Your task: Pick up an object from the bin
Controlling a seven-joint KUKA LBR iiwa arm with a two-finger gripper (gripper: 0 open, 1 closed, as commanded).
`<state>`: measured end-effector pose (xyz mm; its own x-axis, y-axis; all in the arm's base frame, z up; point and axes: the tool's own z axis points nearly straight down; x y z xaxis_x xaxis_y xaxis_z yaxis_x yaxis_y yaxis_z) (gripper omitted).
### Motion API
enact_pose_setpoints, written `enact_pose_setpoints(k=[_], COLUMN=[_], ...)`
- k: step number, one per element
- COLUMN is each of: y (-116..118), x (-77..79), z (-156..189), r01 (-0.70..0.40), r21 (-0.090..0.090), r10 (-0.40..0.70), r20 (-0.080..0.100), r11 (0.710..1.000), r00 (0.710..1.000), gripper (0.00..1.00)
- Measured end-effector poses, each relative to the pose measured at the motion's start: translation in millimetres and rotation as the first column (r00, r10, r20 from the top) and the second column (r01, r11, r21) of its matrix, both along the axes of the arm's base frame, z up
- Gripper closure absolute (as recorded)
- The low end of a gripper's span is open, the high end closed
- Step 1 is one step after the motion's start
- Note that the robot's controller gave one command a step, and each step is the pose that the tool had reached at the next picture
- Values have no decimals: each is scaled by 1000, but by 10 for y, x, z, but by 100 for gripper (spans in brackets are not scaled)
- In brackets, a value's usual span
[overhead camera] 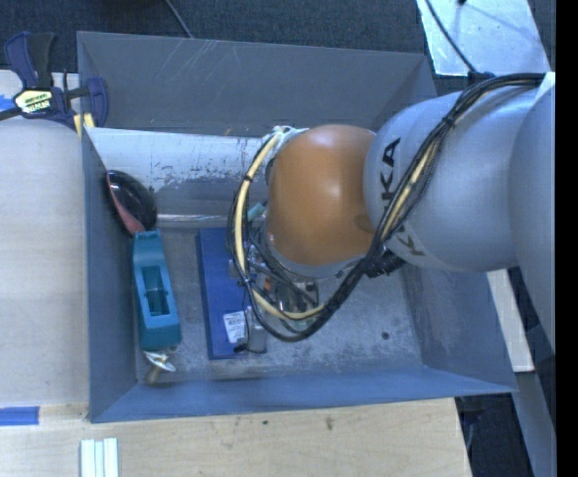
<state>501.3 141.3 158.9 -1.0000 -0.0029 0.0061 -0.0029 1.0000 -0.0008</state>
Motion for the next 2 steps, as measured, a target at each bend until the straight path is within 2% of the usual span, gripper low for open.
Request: enact_pose_setpoints(k=[1, 2], y=[-5, 105], x=[19, 232], z=[46, -47], r01=[3, 60], r21=[2, 2], r10=[-3, -60], r20=[8, 9], r11=[1000, 998], r00=[1000, 998], gripper=[0, 0])
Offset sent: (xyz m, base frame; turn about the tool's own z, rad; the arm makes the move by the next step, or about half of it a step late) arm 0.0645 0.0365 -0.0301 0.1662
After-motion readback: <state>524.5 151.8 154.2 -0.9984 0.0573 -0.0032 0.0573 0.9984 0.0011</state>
